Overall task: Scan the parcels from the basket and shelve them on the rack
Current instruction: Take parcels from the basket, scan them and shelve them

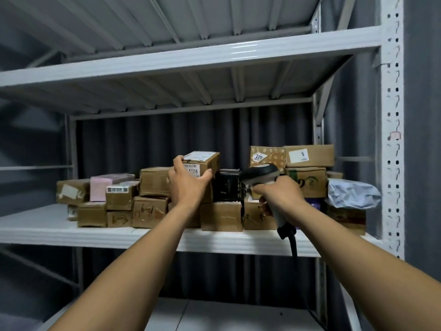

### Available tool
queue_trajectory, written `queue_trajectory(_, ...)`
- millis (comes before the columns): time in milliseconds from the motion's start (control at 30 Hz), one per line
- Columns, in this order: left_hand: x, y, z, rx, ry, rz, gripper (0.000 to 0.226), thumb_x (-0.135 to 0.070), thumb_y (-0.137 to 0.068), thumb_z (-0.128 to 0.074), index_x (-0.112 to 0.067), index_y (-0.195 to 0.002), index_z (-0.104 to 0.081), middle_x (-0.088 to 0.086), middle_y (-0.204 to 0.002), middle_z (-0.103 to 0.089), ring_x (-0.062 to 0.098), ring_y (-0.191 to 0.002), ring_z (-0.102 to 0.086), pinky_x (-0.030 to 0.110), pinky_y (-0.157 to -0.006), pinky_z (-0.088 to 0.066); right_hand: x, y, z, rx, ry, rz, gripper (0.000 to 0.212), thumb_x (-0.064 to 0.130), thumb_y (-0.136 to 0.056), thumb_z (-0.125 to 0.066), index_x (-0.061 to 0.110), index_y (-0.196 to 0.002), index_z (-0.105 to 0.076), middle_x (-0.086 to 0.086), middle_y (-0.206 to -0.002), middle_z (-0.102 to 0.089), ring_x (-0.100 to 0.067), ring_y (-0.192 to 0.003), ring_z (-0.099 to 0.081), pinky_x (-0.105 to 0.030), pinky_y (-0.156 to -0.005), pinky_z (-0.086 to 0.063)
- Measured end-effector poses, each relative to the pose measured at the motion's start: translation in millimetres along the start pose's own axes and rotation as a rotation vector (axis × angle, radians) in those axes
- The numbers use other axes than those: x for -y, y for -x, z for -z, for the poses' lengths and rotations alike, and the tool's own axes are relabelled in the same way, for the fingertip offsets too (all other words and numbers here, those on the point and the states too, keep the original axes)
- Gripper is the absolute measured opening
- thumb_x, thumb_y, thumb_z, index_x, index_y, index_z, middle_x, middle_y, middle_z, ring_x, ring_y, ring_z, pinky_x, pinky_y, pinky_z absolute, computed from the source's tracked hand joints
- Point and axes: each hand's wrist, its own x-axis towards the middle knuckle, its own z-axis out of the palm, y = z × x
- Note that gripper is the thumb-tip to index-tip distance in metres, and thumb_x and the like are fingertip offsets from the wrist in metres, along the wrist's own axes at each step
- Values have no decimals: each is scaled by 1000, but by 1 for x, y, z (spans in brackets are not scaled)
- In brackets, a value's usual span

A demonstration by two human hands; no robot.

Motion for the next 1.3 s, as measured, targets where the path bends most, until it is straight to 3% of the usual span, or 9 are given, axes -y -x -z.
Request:
queue_trajectory(133,-14,-19,-41,61,6,-68,80,-51,-73,-74,-18,-136,-38,16,-129,-50,33,-119,-48,39,-99,-41,-7,-26,10,-59,117,17,25,27,-78,-72,2,-81,-70,-14,-82,-72,-30,-75,-68,-42,-70,-57)
queue_trajectory(333,-29,-33,-103,150,-95,-133,84,-59,-73,-72,-19,-138,-38,14,-127,-53,31,-118,-50,38,-97,-43,-20,-55,34,-155,162,-14,31,35,-70,-74,8,-86,-72,-13,-86,-72,-34,-81,-69,-46,-75,-59)
queue_trajectory(467,-22,-35,-128,241,-142,-154,70,-42,-83,-70,-20,-141,-37,14,-126,-54,32,-115,-52,43,-92,-47,-29,-62,45,-181,183,-27,26,32,-73,-73,7,-81,-71,-14,-78,-72,-29,-66,-70,-39,-64,-60)
queue_trajectory(567,-19,-41,-130,296,-181,-184,69,-30,-87,-67,-21,-146,-32,15,-130,-50,33,-118,-50,43,-97,-45,-33,-64,49,-166,179,-32,19,26,-78,-72,7,-81,-70,-11,-73,-71,-24,-56,-66,-35,-55,-56)
queue_trajectory(733,-22,-42,-114,385,-254,-214,79,-18,-85,-67,-23,-151,-23,16,-134,-45,33,-119,-50,42,-102,-43,-31,-55,51,-105,133,-73,21,21,-79,-71,0,-82,-70,-12,-62,-65,-22,-44,-58,-28,-46,-46)
queue_trajectory(1033,-17,14,-49,460,-323,-305,68,-19,-85,-66,-23,-145,-35,12,-145,-37,32,-133,-37,42,-108,-37,-24,8,51,-17,191,-104,24,22,-78,-73,0,-87,-68,-16,-77,-68,-28,-59,-65,-31,-52,-54)
queue_trajectory(1167,11,66,-9,518,-440,-314,64,-25,-88,-64,-23,-145,-37,10,-144,-38,33,-129,-38,42,-105,-38,-38,68,39,37,232,-134,21,19,-80,-70,-1,-88,-68,-15,-75,-69,-23,-47,-62,-24,-44,-48)
queue_trajectory(1300,58,122,30,618,-580,-307,63,-30,-88,-64,-22,-145,-37,12,-145,-37,33,-132,-35,42,-103,-38,-70,130,14,125,317,-162,21,25,-77,-72,4,-80,-68,-9,-63,-65,-24,-50,-62,-22,-45,-43)
